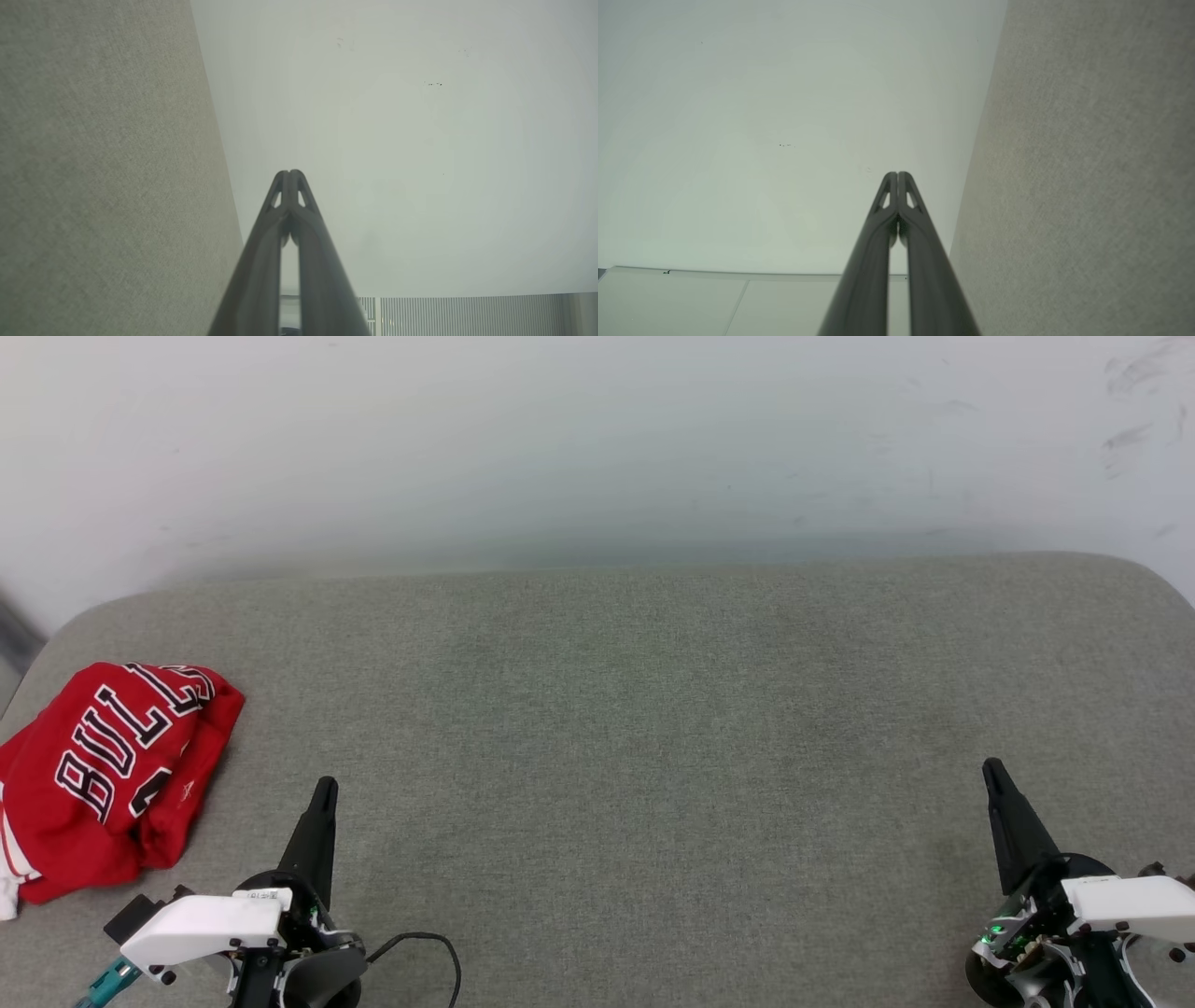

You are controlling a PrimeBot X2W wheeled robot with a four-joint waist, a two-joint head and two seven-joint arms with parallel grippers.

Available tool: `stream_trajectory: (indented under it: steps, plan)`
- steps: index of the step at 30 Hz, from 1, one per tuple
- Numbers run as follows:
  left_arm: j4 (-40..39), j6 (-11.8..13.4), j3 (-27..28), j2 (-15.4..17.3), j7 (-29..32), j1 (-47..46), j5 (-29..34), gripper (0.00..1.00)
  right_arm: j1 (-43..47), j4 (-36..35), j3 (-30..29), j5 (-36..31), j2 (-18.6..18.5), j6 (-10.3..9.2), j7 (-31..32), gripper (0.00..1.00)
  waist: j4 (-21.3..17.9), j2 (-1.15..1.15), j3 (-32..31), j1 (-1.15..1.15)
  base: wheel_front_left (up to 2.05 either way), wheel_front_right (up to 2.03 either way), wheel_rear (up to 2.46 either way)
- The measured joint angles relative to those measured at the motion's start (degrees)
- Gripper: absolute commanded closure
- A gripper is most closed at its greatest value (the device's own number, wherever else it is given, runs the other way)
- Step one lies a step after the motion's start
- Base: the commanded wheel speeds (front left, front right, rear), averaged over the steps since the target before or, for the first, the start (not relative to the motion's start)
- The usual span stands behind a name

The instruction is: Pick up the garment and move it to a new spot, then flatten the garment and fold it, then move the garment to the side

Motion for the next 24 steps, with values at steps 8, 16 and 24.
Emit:
stream_trajectory:
  steps: [8,16,24]
  plan:
    - [0.0,0.0,0.0,0.0,0.0,0.0,0.0,1.00,0.0,0.0,0.0,0.0,0.0,0.00,0.0,1.00,0.0,0.00,0.0,0.00,0.00,0.00,0.00]
    - [0.0,0.0,0.0,0.0,0.1,0.0,0.0,1.00,0.0,0.0,0.0,0.0,0.0,0.00,0.0,1.00,0.0,0.00,0.0,0.00,0.00,0.00,0.00]
    - [0.0,0.0,0.0,0.0,0.1,0.0,0.0,1.00,0.0,0.0,0.0,0.0,0.0,0.00,0.0,1.00,0.0,0.00,0.0,0.00,0.00,0.00,0.00]
